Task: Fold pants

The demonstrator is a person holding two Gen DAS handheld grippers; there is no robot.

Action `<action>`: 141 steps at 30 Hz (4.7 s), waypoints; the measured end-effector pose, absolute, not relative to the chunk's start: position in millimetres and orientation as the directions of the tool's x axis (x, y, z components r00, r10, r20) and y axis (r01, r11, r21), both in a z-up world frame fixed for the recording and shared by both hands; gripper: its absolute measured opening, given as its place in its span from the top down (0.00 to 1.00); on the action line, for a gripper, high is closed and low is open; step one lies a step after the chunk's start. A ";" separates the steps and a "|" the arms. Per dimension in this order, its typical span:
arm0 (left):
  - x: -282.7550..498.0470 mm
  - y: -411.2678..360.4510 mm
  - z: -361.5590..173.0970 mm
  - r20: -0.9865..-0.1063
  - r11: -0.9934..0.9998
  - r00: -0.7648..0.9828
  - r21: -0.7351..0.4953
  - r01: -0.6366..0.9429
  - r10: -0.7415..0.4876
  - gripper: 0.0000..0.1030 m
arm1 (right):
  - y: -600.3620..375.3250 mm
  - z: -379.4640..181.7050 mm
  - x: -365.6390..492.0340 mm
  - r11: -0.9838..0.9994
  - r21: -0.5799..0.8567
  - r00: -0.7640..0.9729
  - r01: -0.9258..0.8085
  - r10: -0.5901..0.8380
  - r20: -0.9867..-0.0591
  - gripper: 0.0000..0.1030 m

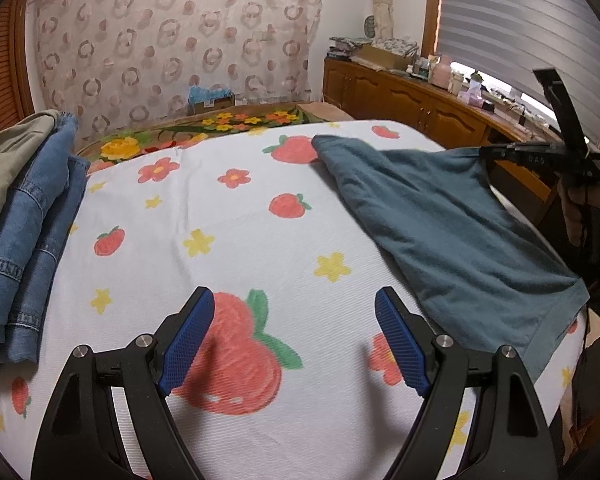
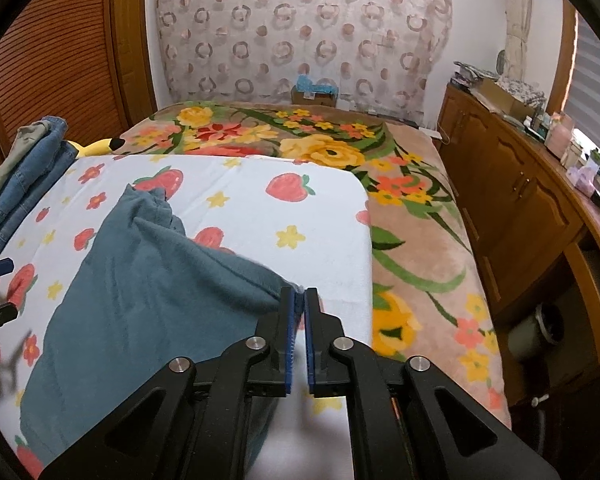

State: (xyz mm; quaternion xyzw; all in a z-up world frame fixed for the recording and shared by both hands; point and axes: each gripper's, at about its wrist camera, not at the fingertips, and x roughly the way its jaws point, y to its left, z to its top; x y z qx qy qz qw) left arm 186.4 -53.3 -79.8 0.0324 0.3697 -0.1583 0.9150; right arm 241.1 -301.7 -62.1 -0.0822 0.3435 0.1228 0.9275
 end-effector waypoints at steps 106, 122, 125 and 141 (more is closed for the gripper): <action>85.0 -129.2 -96.8 -0.718 0.857 0.533 -0.175 0.485 -0.448 0.81 | -309.3 -114.5 46.8 0.952 0.078 0.696 -0.296 0.271 -0.665 0.66; 98.1 -131.3 -79.0 -0.701 0.873 0.558 -0.202 0.443 -0.445 0.71 | -311.5 -119.6 42.8 0.948 0.086 0.707 -0.307 0.288 -0.646 0.67; 101.2 -133.0 -84.6 -0.718 0.879 0.546 -0.196 0.436 -0.431 0.71 | -312.0 -120.2 42.0 0.947 0.086 0.709 -0.308 0.289 -0.644 0.67; 88.9 -135.4 -95.2 -0.726 0.868 0.535 -0.174 0.466 -0.433 0.69 | -316.2 -121.7 43.5 0.928 0.150 0.689 -0.342 0.356 -0.632 0.86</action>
